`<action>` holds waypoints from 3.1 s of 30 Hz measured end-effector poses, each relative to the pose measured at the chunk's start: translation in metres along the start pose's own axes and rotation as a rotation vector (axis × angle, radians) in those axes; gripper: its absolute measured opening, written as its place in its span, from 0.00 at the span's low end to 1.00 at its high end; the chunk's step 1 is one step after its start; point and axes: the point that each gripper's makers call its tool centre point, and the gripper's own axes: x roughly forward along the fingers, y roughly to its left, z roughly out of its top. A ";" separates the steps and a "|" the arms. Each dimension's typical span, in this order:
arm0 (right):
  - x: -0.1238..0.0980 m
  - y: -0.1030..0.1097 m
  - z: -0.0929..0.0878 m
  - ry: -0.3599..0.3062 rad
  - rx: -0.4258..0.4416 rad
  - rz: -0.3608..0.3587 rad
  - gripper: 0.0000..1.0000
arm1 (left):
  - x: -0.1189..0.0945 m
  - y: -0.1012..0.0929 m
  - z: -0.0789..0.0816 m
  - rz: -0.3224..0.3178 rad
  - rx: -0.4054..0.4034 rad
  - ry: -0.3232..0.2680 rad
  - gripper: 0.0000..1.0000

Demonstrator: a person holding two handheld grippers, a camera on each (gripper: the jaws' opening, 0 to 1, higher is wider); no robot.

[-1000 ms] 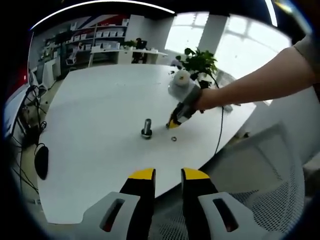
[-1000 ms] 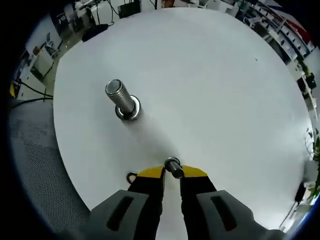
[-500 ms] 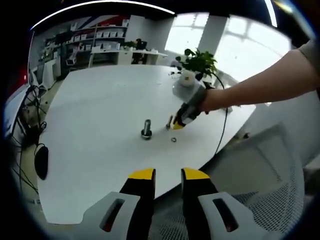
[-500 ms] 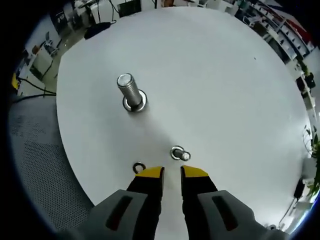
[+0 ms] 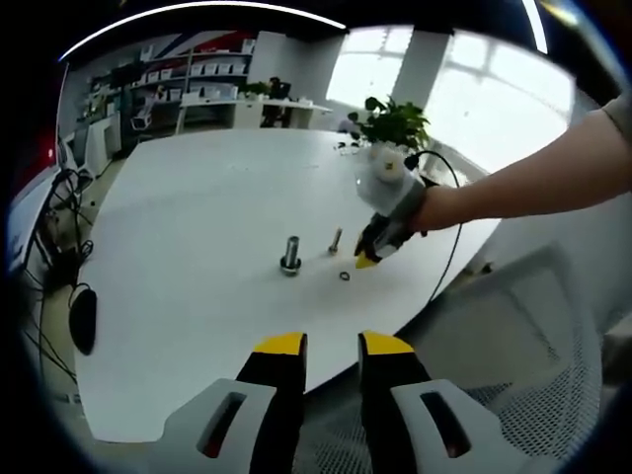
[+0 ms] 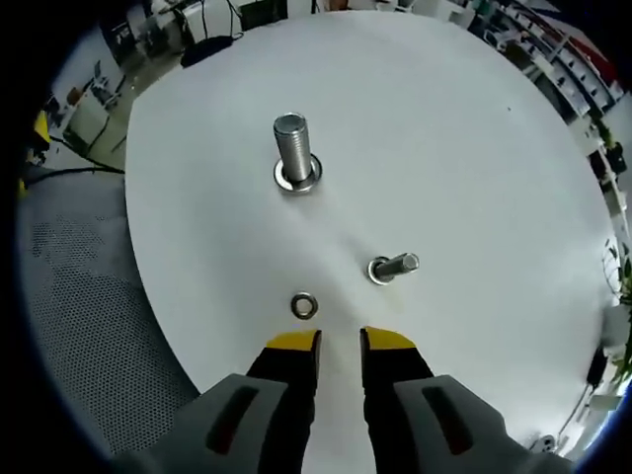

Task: Place the washer onto the threaded stud by aligning its center hole with the stud, sliding it down to the base, and recovering from edge contact or off-axis alignment until the washer reaches the visible bottom stop.

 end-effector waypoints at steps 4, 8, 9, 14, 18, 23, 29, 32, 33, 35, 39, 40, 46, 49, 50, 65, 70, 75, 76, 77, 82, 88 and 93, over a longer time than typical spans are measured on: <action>0.002 0.011 0.002 0.006 -0.042 0.018 0.21 | 0.000 0.000 0.000 -0.001 0.003 0.003 0.18; 0.005 0.015 0.004 0.003 -0.026 0.020 0.24 | 0.000 0.000 -0.001 -0.003 0.004 0.007 0.18; 0.007 0.019 0.005 -0.009 0.005 0.029 0.25 | 0.000 0.000 -0.001 -0.002 0.004 0.006 0.18; 0.015 0.025 0.000 0.011 -0.023 0.022 0.25 | 0.000 0.001 -0.001 0.005 -0.002 0.003 0.18; 0.016 0.027 -0.002 0.017 -0.016 0.024 0.26 | 0.000 0.001 -0.002 0.003 0.003 0.010 0.18; 0.017 0.026 -0.001 -0.001 0.012 0.023 0.25 | 0.001 0.000 -0.002 0.002 0.006 0.011 0.18; 0.017 0.025 0.001 -0.025 0.035 0.046 0.25 | 0.000 0.000 -0.001 0.002 0.007 0.007 0.18; 0.018 0.026 0.002 -0.006 -0.001 0.054 0.25 | 0.000 0.001 -0.002 0.005 0.006 0.009 0.18; 0.018 0.026 0.003 0.004 -0.009 0.057 0.25 | 0.001 0.001 -0.002 0.006 0.006 0.009 0.18; 0.019 0.025 0.005 0.017 -0.015 0.056 0.25 | 0.000 0.001 -0.002 0.008 0.004 0.008 0.18; 0.020 0.025 0.007 0.032 -0.026 0.059 0.25 | 0.000 0.001 -0.001 0.009 0.005 0.004 0.18; 0.020 0.025 0.006 0.036 -0.031 0.061 0.25 | 0.000 0.001 -0.001 0.009 0.005 0.004 0.18; 0.021 0.022 0.007 0.058 -0.058 0.066 0.22 | 0.000 0.001 -0.001 0.005 0.007 0.004 0.18; 0.022 0.020 0.008 0.079 -0.065 0.060 0.19 | 0.000 0.001 0.000 0.007 0.005 -0.001 0.18; 0.022 0.019 0.009 0.086 -0.068 0.057 0.17 | 0.000 0.001 0.000 0.008 0.005 0.000 0.18; 0.025 0.020 0.011 0.253 -0.129 -0.013 0.15 | 0.000 0.001 -0.001 0.006 0.012 0.010 0.17; 0.023 0.022 0.010 0.258 -0.147 -0.040 0.15 | 0.001 0.000 -0.002 0.004 0.014 0.015 0.17; 0.023 0.019 0.009 0.216 -0.143 -0.039 0.15 | 0.001 0.001 -0.001 0.005 0.015 0.012 0.17; 0.023 0.019 0.009 0.209 -0.135 -0.037 0.15 | 0.001 0.001 -0.002 0.005 0.016 0.013 0.17; 0.024 0.018 0.009 0.203 -0.125 -0.035 0.15 | 0.001 0.000 -0.002 0.004 0.016 0.015 0.17; 0.024 0.019 0.009 0.171 -0.099 -0.042 0.15 | 0.002 0.000 -0.002 0.003 0.019 0.018 0.17; 0.023 0.018 0.008 0.132 -0.051 -0.043 0.15 | 0.002 0.000 -0.003 0.001 0.018 0.023 0.17; 0.022 0.018 0.009 0.099 -0.032 -0.048 0.14 | 0.002 0.000 -0.004 0.000 0.017 0.022 0.17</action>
